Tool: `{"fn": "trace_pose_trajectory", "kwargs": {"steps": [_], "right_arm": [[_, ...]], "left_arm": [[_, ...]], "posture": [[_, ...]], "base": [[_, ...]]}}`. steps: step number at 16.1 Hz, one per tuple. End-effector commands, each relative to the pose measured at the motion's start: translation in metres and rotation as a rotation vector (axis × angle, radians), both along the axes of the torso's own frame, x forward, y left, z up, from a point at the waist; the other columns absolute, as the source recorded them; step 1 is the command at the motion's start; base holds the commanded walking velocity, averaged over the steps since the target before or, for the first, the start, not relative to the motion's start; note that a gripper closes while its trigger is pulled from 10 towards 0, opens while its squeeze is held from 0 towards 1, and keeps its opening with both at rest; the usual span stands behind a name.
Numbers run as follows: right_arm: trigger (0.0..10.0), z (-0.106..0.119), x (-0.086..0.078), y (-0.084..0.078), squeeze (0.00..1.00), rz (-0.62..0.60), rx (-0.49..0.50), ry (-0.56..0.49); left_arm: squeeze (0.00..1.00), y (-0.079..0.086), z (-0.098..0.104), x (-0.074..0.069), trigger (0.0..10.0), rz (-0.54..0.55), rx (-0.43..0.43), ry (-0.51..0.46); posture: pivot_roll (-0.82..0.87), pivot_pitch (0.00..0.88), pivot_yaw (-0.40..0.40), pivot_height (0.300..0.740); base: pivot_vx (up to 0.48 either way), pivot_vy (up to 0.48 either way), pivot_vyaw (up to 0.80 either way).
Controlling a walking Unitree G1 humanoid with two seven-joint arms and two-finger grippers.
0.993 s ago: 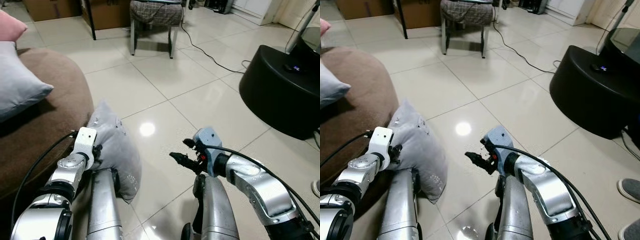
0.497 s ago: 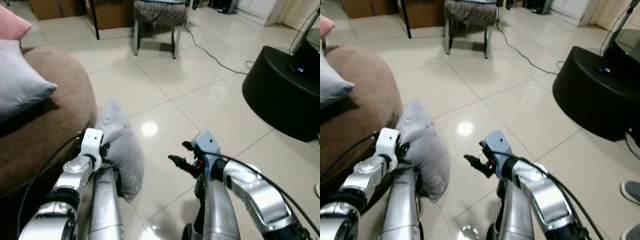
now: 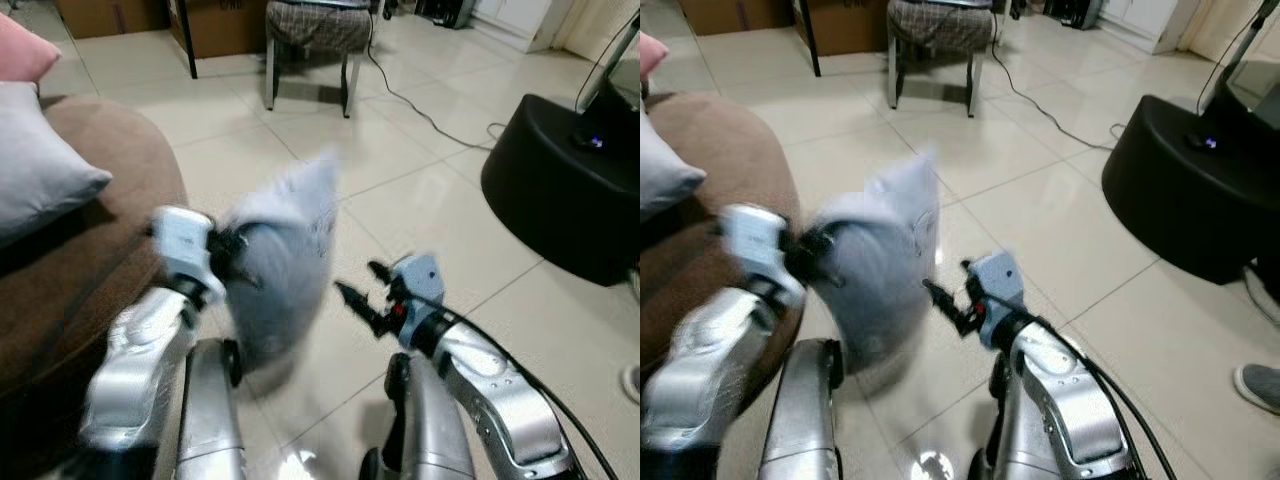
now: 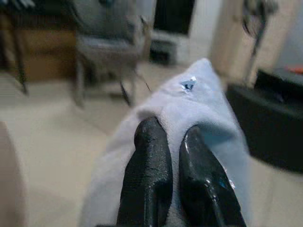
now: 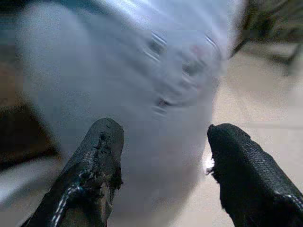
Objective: Move the pillow to the sofa from floor
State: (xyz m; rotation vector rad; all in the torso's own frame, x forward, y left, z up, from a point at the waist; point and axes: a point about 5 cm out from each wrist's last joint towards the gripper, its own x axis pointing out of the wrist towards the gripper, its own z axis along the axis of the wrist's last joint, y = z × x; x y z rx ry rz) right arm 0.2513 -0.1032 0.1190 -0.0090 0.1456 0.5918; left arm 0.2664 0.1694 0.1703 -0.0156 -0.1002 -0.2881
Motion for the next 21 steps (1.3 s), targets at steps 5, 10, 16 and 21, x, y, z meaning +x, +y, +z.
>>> {"fn": "trace_pose_trajectory", "kwargs": {"steps": [5, 10, 16, 21], "right_arm": [[10.0, 0.027, 0.008, -0.018, 0.00, -0.103, 0.052, -0.114], [10.0, 0.033, 0.003, -0.020, 0.00, -0.131, 0.054, -0.145], [10.0, 0.036, 0.012, -0.030, 0.00, -0.187, 0.045, -0.154], [10.0, 0.036, 0.014, -0.031, 0.00, -0.220, 0.055, -0.144]], "left_arm": [[0.00, 0.014, 0.039, -0.018, 0.0, 0.204, 0.025, -0.145], [0.00, 0.010, 0.034, -0.009, 0.0, 0.239, 0.071, -0.125], [0.00, 0.013, 0.025, -0.016, 0.0, 0.272, 0.118, -0.112], [0.00, 0.003, 0.022, -0.017, 10.0, 0.262, 0.108, -0.119]], "posture": [[0.18, 0.000, -0.092, 0.567], [0.11, 0.000, -0.061, 0.622], [0.13, 0.000, -0.064, 0.677], [0.14, 0.000, -0.083, 0.722]], "base": [[0.000, 0.000, 0.00], [0.000, 0.000, 0.00], [0.000, 0.000, 0.00], [0.000, 0.000, 0.00]]}}
